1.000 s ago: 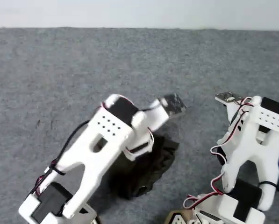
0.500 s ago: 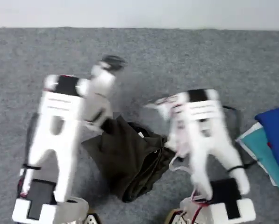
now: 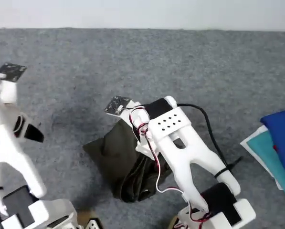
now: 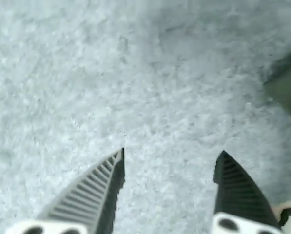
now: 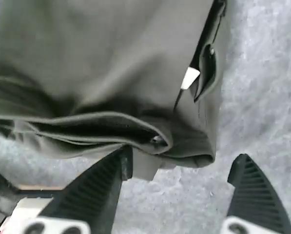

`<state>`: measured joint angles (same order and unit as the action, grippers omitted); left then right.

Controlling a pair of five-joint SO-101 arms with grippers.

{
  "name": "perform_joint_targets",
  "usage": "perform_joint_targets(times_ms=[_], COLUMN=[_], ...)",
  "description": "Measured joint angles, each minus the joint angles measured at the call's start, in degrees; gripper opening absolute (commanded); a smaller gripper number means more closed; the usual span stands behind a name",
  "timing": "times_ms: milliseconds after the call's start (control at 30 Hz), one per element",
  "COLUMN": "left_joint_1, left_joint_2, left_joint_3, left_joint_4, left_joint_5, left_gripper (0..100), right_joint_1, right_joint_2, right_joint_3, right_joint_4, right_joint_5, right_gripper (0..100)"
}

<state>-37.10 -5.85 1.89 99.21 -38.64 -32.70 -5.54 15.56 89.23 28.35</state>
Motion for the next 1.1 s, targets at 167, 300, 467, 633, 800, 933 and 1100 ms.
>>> perform_joint_targets(times_ms=[167, 300, 467, 633, 800, 933, 1100], left_joint_1=[-2.99, -3.69, -3.87, -3.78, -3.78, -3.87, -3.87], left_joint_2=[0.0, 0.0, 0.0, 0.0, 0.0, 0.0, 0.0], left_joint_3=[0.0, 0.0, 0.0, 0.0, 0.0, 0.0, 1.93], left_joint_4=[0.0, 0.0, 0.0, 0.0, 0.0, 0.0, 0.0], left_joint_5=[-0.09, -0.09, -0.09, -0.09, -0.09, -0.09, -0.09], left_gripper=[29, 29, 29, 26, 25, 25, 25], right_joint_1=[0.79, 7.03, 15.82, 15.56, 12.92, 8.09, -1.05], right_joint_2=[1.05, 1.05, 0.7, -0.97, -0.18, 3.87, 8.7], right_joint_3=[-1.85, -2.11, -7.65, -15.56, -16.26, -15.38, -12.57], right_joint_4=[3.25, 3.43, 4.92, 8.09, 8.26, 11.16, 10.81], right_joint_5=[0.0, -0.09, -2.55, -10.02, -27.34, -34.02, -34.73], right_gripper=[31.7, 31.7, 32.0, 44.8, 47.1, 47.2, 47.4])
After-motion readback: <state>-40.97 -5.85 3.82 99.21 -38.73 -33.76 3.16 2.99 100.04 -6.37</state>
